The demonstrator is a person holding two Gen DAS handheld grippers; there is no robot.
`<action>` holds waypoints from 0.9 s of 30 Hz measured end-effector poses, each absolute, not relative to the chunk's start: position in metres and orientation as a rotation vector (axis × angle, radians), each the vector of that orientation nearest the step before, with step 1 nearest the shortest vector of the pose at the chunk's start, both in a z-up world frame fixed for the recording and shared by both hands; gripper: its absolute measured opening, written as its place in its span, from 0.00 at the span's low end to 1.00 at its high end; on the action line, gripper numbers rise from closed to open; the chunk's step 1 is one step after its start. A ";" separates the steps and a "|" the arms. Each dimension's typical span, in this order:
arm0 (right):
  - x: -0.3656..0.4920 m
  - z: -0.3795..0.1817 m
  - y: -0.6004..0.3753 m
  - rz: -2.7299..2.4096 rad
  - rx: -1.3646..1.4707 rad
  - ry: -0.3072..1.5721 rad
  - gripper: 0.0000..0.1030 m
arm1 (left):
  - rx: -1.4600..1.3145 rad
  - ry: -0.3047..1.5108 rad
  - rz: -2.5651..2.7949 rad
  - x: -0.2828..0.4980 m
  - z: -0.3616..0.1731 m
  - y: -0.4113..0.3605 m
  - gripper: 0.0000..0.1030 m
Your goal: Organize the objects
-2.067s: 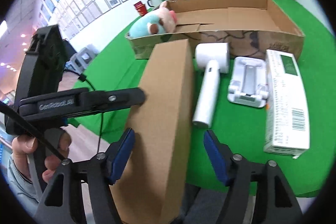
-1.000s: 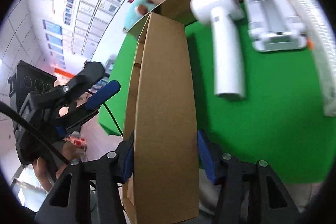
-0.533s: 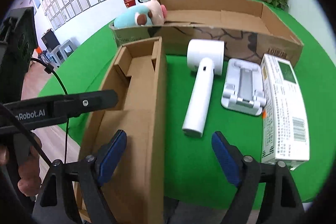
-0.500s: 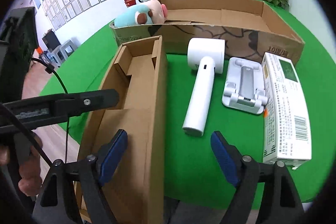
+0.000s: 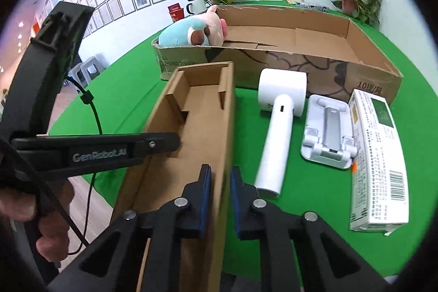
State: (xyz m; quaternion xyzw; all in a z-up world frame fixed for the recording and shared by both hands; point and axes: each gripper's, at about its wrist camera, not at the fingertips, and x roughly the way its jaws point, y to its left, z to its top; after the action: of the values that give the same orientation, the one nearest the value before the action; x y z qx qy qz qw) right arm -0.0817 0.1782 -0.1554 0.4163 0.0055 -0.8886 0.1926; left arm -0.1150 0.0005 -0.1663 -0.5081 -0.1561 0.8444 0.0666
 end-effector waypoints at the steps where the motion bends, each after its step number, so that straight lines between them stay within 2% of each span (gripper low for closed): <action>1: -0.081 -0.155 0.177 -2.494 1.169 0.017 0.13 | -1.533 -0.450 2.548 -0.118 -0.166 0.001 0.19; 20: -0.089 -0.152 0.166 -2.529 1.224 0.070 0.07 | -1.518 -0.417 2.609 -0.109 -0.163 0.005 0.17; 27: -0.080 -0.124 0.167 -2.595 1.152 0.075 0.07 | -1.389 -0.362 2.676 -0.100 -0.123 0.011 0.16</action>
State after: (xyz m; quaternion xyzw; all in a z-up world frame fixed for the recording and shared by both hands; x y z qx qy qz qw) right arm -0.0795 0.1668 -0.1236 0.4009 0.0260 -0.9033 0.1504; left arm -0.1003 0.0108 -0.1232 -0.4569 -0.1190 0.8800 0.0523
